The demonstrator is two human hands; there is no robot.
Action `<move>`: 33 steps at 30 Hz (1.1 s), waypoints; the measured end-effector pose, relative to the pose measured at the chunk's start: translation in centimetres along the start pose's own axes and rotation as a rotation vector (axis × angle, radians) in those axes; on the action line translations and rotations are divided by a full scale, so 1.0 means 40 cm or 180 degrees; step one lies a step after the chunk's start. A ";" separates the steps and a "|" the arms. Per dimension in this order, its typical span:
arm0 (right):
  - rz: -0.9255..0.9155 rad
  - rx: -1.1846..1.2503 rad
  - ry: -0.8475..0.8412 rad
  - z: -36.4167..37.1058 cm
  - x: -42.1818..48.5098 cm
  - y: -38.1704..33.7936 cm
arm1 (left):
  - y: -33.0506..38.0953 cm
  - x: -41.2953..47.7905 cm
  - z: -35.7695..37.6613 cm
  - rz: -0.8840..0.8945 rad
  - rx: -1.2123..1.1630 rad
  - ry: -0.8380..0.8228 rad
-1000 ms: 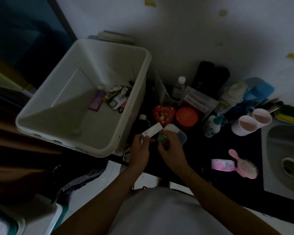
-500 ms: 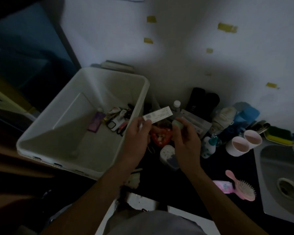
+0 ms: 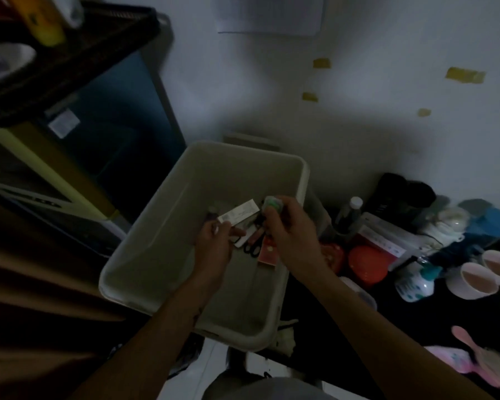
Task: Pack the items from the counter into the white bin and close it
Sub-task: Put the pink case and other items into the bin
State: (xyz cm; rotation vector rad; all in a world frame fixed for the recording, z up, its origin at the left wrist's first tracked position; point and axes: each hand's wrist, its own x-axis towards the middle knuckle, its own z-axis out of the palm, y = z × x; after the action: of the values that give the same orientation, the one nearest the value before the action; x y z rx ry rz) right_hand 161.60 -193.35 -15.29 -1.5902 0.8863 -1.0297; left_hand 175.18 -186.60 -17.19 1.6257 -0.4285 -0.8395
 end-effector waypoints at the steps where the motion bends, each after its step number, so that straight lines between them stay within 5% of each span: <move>1: 0.0035 -0.0045 -0.0034 0.030 0.012 0.006 | -0.004 0.021 -0.018 -0.0060 0.0031 0.0010; 14: 0.1874 0.0001 0.0115 0.295 0.185 0.187 | -0.117 0.352 -0.122 -0.0823 0.0325 0.0095; 21: 0.2323 -0.0373 0.0271 0.352 0.266 0.294 | -0.169 0.459 -0.104 -0.0926 0.0842 -0.0168; 27: 0.2448 0.0185 0.0295 0.356 0.329 0.347 | -0.196 0.526 -0.074 -0.1092 0.1386 -0.0545; 33: 0.2442 -0.0086 0.0665 0.357 0.343 0.385 | -0.184 0.588 -0.062 -0.1673 0.0275 -0.0529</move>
State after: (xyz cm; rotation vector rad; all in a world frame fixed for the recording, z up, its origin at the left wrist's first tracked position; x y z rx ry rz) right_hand 179.03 -204.40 -29.54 -1.0138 1.4998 -0.6266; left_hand 191.53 -199.23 -30.87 1.7843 -0.1489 -1.3710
